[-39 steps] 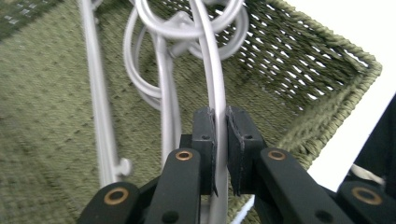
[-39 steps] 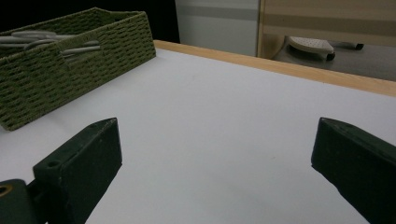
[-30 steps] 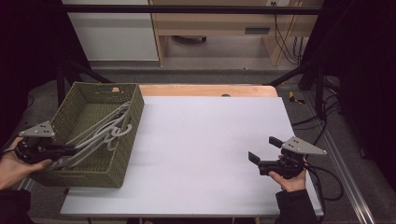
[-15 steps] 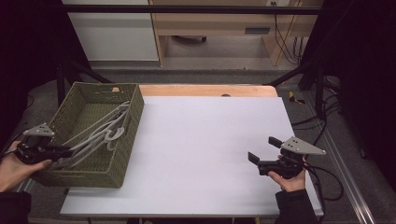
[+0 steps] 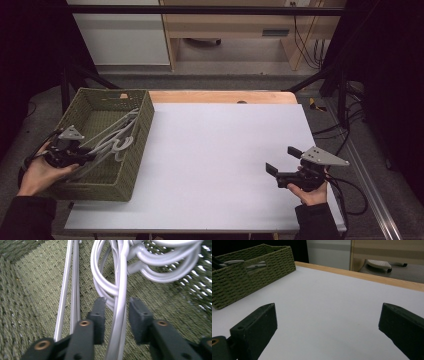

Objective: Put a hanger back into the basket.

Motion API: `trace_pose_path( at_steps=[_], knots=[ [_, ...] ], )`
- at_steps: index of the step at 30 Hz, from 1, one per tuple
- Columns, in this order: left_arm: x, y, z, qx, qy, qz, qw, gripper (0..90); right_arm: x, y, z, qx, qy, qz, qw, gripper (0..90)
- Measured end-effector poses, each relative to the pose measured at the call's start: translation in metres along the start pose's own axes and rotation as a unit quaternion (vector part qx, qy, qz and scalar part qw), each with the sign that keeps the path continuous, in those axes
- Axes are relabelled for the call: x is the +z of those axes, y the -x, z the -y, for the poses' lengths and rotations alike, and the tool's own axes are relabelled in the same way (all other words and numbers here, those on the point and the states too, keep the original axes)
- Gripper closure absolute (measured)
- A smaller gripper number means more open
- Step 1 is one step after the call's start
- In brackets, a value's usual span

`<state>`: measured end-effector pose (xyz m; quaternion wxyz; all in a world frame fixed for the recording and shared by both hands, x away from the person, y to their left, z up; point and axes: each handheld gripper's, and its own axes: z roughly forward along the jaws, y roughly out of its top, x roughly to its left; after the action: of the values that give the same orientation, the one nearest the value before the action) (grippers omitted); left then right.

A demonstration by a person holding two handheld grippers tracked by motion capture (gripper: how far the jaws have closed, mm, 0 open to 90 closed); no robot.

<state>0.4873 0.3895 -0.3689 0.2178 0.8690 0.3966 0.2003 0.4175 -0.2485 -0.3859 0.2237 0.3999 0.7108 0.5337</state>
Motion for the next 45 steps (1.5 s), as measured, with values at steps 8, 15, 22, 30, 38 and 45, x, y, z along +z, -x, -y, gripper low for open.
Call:
trace_pose_path(
  at_steps=[8,15,22,30,38,45],
  knots=[
    [0.007,0.001,0.004,0.004,-0.003,0.023,0.9997,80.7,-0.001,0.0,0.0,0.0,0.001,-0.003,1.0,2.1],
    [0.002,-0.005,0.008,-0.011,0.009,0.018,0.9997,79.4,0.0,0.0,0.0,-0.002,-0.001,0.0,1.0,2.1],
    [0.005,-0.004,0.01,-0.009,-0.004,0.015,0.9998,67.7,-0.001,0.0,0.0,-0.001,0.001,-0.001,1.0,2.1],
    [-0.01,0.002,0.011,-0.022,0.056,0.02,0.998,55.2,-0.002,0.0,-0.001,0.0,0.003,-0.002,1.0,2.1],
    [-0.032,0.03,0.002,-0.043,0.185,0.041,0.981,39.4,-0.002,0.0,-0.001,0.001,0.005,-0.003,1.0,2.0],
    [-0.035,0.063,-0.011,-0.048,0.252,0.063,0.9645,23.9,-0.003,0.001,-0.001,0.002,0.007,-0.004,1.0,1.8]
  ],
)
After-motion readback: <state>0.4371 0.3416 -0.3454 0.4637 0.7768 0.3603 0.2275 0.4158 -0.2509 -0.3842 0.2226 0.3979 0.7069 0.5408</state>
